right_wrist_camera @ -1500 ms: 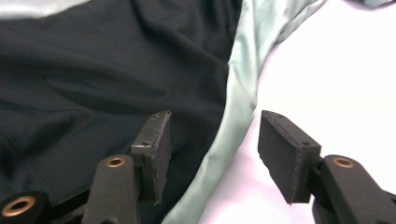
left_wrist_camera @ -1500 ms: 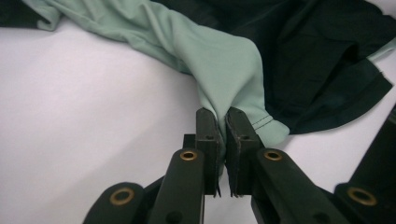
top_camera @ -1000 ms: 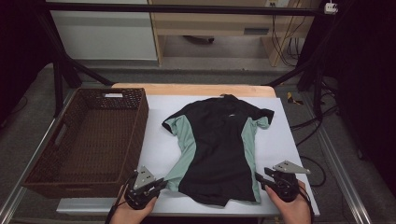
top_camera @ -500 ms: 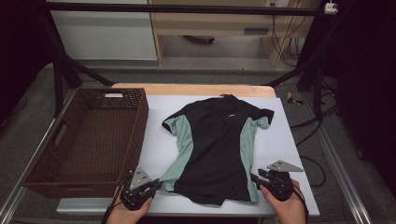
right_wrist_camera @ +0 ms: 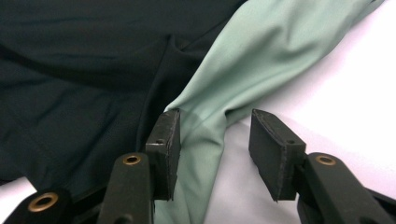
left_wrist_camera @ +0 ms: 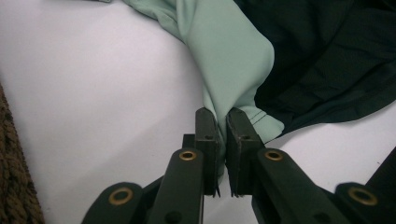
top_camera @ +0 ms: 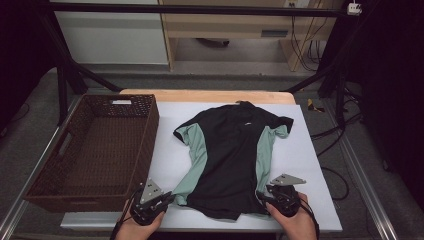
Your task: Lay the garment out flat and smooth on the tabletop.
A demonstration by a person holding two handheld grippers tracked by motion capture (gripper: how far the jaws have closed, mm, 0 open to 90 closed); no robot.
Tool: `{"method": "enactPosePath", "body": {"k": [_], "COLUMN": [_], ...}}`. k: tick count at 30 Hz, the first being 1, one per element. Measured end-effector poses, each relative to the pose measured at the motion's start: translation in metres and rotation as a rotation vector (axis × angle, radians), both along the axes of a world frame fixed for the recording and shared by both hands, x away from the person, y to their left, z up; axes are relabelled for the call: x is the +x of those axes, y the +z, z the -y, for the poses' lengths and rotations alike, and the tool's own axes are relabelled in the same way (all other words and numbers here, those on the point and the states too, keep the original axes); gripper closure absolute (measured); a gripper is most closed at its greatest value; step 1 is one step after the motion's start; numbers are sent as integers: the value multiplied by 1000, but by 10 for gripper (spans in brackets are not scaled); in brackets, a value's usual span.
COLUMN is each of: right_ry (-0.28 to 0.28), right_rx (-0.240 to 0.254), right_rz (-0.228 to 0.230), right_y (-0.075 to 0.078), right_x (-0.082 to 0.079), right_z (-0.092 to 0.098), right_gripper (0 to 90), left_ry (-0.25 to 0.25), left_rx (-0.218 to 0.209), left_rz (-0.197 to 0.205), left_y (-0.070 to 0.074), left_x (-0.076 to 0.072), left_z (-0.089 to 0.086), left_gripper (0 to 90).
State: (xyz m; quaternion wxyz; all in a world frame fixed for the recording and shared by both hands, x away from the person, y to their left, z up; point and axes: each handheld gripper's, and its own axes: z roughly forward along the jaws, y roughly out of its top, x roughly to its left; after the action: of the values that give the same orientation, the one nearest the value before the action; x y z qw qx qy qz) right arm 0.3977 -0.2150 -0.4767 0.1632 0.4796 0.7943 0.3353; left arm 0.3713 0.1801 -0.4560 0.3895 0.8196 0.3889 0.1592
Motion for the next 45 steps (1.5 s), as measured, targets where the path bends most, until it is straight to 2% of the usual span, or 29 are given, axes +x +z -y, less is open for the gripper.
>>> {"method": "enactPosePath", "body": {"k": [3,6,10,13,17,20,27,29,34,37,40,43,45], "right_ry": [3,23,38,41,27,-1,-76,-86,-110,-119,-113,-107,-111], "right_rx": [-9,3,0,7,27,56,52,42,15,11,27,48,62], "right_rz": [8,4,3,-2,-9,-9,-27,-32,-15,-13,0,45,65], "right_y": [0,0,0,1,7,15,22,20,22,21,18,19,19], "right_x": [-2,-3,-3,-3,-5,-8,-13,-13,-12,-12,-12,-11,-11], "right_z": [-2,-3,-4,-2,8,25,66,71,75,79,79,77,77], "right_gripper": [599,734,858,875,879,880,881,881,880,877,851,729,691], "left_ry": [0,-2,-7,-12,-15,-36,-87,-93,-101,-101,-74,-52,-36], "left_rx": [-1,-5,-8,-10,-28,-42,-48,-75,-131,-106,-79,-88,-96], "left_rz": [-2,-3,-4,-6,-22,-41,-81,-104,-129,-110,-77,-42,-19], "left_y": [0,0,-1,-1,0,0,-5,-6,-6,-8,-7,-3,0], "left_x": [0,0,0,-1,-1,-2,-5,-5,-4,-3,-3,-2,0], "left_z": [0,1,2,3,4,9,24,24,23,28,32,32,33], "left_gripper": [843,843,842,842,840,838,835,835,834,797,673,614,565]}}
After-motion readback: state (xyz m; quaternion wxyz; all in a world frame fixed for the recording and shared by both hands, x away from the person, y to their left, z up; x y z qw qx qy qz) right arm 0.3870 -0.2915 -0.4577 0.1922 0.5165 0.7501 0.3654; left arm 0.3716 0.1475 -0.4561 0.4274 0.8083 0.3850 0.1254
